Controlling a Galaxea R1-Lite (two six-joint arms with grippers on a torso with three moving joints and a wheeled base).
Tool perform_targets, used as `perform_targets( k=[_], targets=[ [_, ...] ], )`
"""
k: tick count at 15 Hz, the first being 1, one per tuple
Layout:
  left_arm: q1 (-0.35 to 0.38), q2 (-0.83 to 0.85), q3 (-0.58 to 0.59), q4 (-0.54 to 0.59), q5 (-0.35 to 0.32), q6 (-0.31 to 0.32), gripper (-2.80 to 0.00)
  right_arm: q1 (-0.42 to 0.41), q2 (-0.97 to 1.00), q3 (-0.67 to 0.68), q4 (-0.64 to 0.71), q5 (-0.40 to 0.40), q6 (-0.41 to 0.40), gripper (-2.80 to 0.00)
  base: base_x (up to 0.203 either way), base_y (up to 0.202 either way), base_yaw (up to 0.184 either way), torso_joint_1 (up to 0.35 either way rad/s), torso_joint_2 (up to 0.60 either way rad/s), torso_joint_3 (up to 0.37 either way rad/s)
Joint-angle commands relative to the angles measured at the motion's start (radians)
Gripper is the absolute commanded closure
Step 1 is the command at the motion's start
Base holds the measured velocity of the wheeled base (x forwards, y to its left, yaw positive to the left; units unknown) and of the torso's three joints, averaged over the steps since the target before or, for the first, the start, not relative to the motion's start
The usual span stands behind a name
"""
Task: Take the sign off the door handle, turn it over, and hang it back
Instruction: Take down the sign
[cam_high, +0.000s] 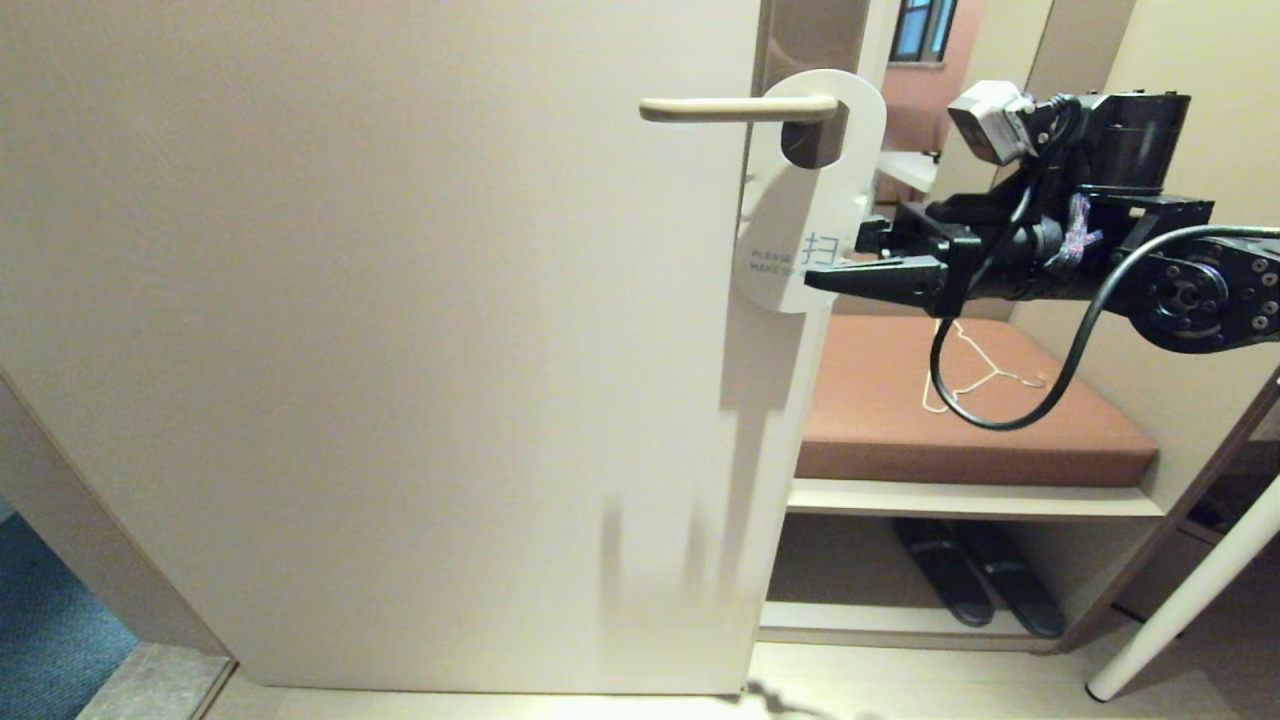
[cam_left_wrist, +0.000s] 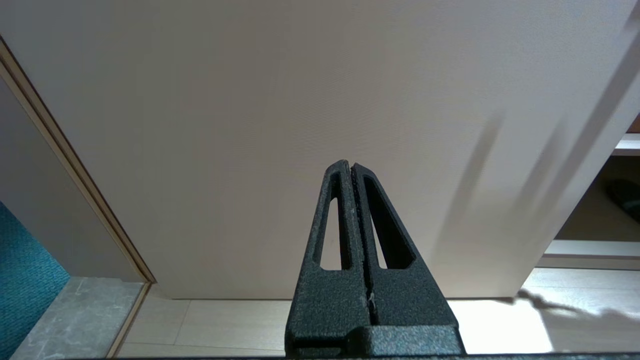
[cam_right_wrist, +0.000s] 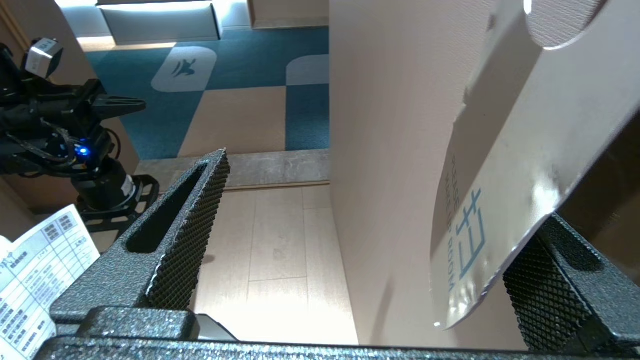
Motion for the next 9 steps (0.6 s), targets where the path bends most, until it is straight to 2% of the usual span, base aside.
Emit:
perform_targets(
  k=[1, 9],
  targets=[
    [0.000, 0.001, 0.000, 0.000, 0.001, -0.001, 0.00, 0.004, 0.000, 0.000, -0.003, 0.007, 0.000, -2.80, 0.000, 0.000, 0.000, 0.000, 0.00, 0.000],
    [0.000, 0.001, 0.000, 0.000, 0.000, -0.001, 0.00, 0.007, 0.008, 0.003, -0.017, 0.001, -0.009, -2.80, 0.000, 0.000, 0.000, 0.000, 0.00, 0.000]
  ],
)
